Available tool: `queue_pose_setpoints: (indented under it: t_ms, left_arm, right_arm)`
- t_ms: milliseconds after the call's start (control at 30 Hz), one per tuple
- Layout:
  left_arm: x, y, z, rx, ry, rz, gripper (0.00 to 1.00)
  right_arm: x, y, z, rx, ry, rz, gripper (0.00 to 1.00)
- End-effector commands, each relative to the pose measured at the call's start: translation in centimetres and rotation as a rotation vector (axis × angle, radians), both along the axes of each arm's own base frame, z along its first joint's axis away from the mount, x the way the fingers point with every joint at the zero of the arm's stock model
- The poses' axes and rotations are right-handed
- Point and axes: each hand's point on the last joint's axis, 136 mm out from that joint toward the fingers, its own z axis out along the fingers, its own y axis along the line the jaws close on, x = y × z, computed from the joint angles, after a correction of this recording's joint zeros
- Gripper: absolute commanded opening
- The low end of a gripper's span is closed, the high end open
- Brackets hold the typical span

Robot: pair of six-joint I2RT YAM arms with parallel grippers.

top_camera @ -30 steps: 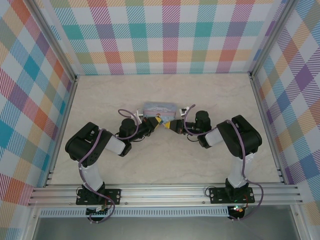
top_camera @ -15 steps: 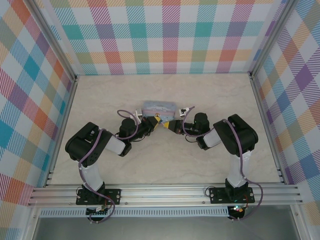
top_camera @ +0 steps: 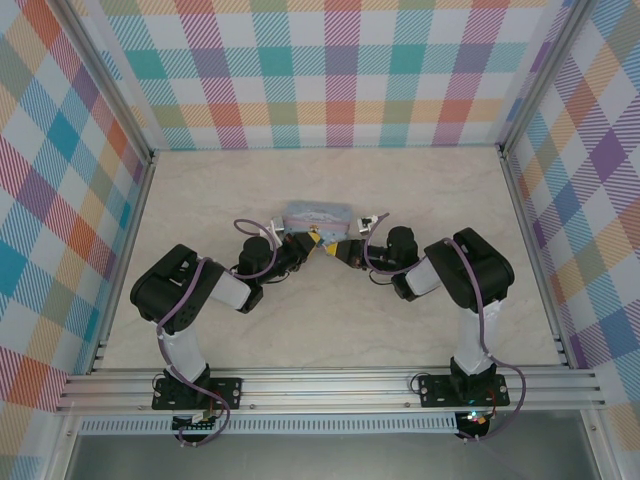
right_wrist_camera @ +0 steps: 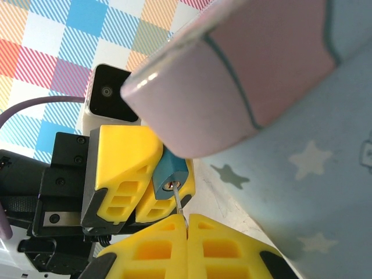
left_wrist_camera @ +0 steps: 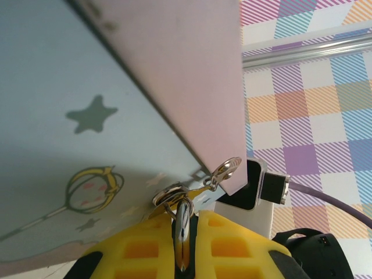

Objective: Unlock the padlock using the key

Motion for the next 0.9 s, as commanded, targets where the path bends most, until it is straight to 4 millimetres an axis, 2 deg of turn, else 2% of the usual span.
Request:
queue_pose_setpoints:
  t_ms: [0,300,633,733,867]
  left_arm:
    - [-3.0,-3.0,1.9,-0.025,-0.089,-0.157,0.0]
    - [-3.3,-3.1,1.2,-0.015,-0.077,-0.172,0.0]
    - [-3.3,-3.1,1.7,-0.027,-0.084,-0.17,0.0]
    - [-3.3,-3.1,1.5,-0.023,-0.079,-0.17,0.0]
    - [-3.5,-3.1,1.2,-0.016,-0.078,-0.18,0.0]
  right_arm:
    - [0.6,1.2,2.4,0.053,-0.088,-0.013,0.02]
    - [0.7,1.7,3.4,0.062,-0.107,-0.003,0.02]
    - [0.3,2.5,1.8,0.046,-0.077,0.012,0.02]
    - [0.2,2.6,1.9,0.052,-0.077,0.016,0.02]
    - [0.5,1.8,2.4,0.039,-0.096,-0.004,0.02]
